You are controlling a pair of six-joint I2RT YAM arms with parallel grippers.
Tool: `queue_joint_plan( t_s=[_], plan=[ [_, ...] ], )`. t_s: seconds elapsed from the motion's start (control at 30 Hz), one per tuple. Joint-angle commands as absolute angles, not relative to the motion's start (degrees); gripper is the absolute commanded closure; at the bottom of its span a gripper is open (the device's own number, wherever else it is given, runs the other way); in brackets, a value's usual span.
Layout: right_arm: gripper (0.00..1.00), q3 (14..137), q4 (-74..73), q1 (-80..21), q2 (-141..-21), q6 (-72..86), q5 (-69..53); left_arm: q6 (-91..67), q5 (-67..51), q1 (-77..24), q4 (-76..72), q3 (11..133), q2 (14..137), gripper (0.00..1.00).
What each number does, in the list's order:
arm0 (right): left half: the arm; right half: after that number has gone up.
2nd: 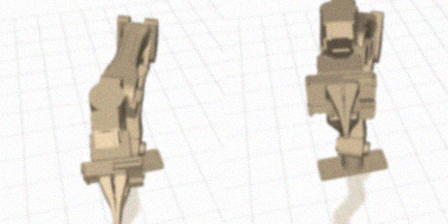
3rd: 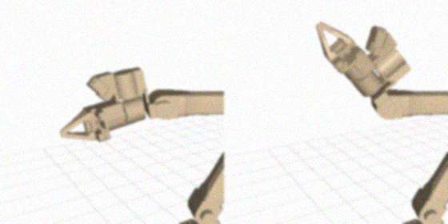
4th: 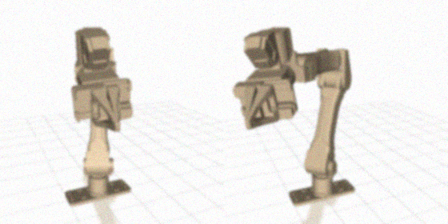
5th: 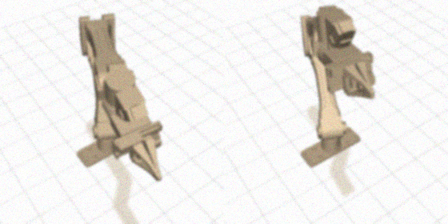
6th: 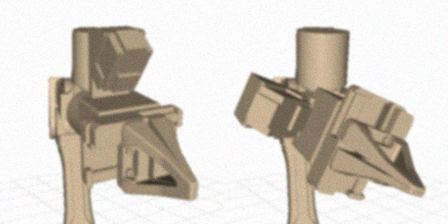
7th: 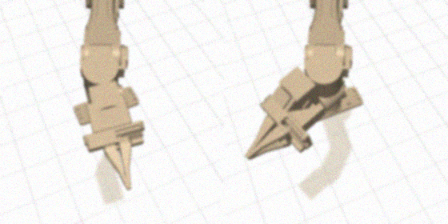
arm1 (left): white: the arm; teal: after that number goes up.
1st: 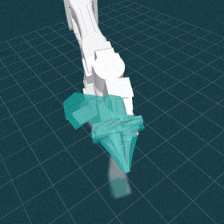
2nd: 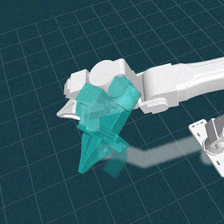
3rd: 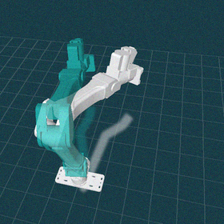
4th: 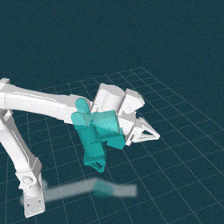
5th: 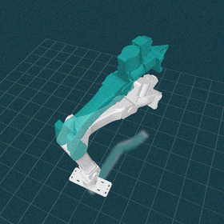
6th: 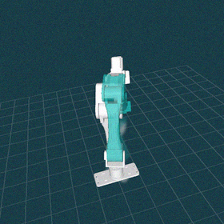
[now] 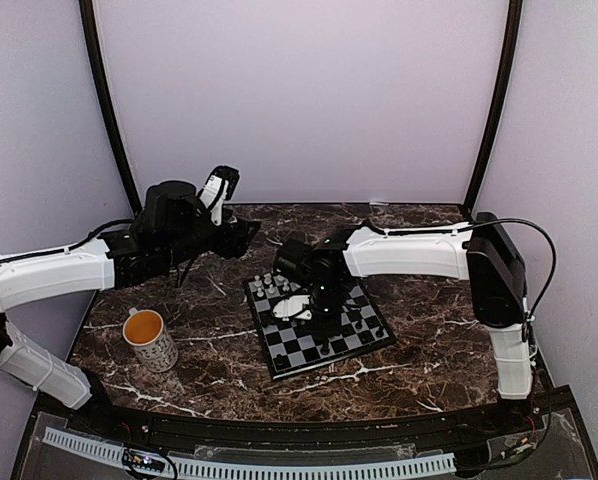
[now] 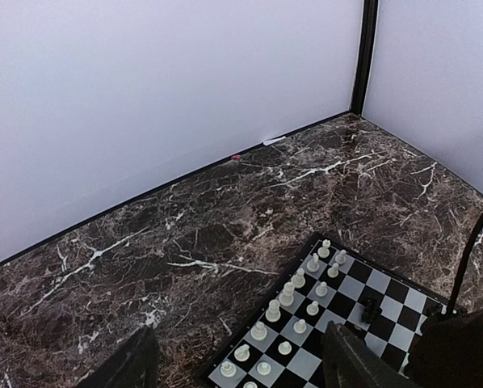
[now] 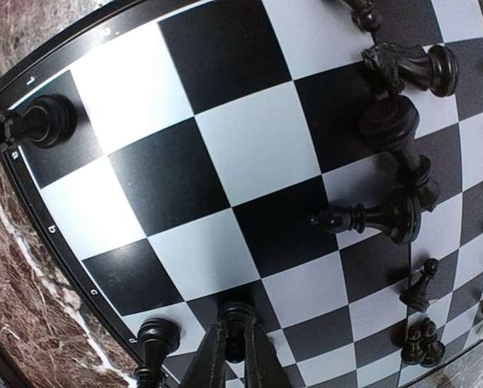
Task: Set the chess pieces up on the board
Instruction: Place the pawn at e7.
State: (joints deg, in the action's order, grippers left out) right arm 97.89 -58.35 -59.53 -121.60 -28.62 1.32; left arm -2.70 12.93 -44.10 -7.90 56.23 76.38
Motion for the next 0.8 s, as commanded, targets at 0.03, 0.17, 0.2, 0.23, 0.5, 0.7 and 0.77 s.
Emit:
queue_joint_plan(
  t_s=[0.03, 0.17, 0.2, 0.23, 0.5, 0.7, 0.77],
  plan=[
    [0.87, 96.93, -59.38, -59.67, -121.55, -28.68, 1.81, -3.14, 12.6, -43.98, -7.22, 58.01, 76.56, 0.28],
    [0.85, 97.58, -59.24, -59.68, -120.68, -28.61, 2.24, -3.17, 12.38, -43.98, -7.12, 58.07, 76.56, 0.27],
    [0.84, 97.83, -59.29, -59.68, -120.56, -28.57, 2.39, -3.21, 12.3, -43.96, -7.12, 58.13, 76.6, 0.27],
    [0.84, 98.02, -59.28, -59.63, -120.4, -28.57, 2.51, -3.27, 12.24, -43.95, -7.08, 58.11, 76.63, 0.27],
    [0.78, 102.29, -60.29, -58.97, -118.47, -28.82, 3.81, -2.98, 11.84, -44.01, -6.57, 58.56, 77.16, 0.27],
    [0.72, 105.27, -60.79, -56.38, -115.1, -29.03, 2.64, -1.58, 13.58, -44.01, -4.69, 59.19, 79.0, 0.27],
    [0.7, 105.9, -61.17, -55.07, -113.49, -28.85, 1.37, -1.99, 14.65, -44.01, -1.81, 60.72, 80.8, 0.27]
  ],
)
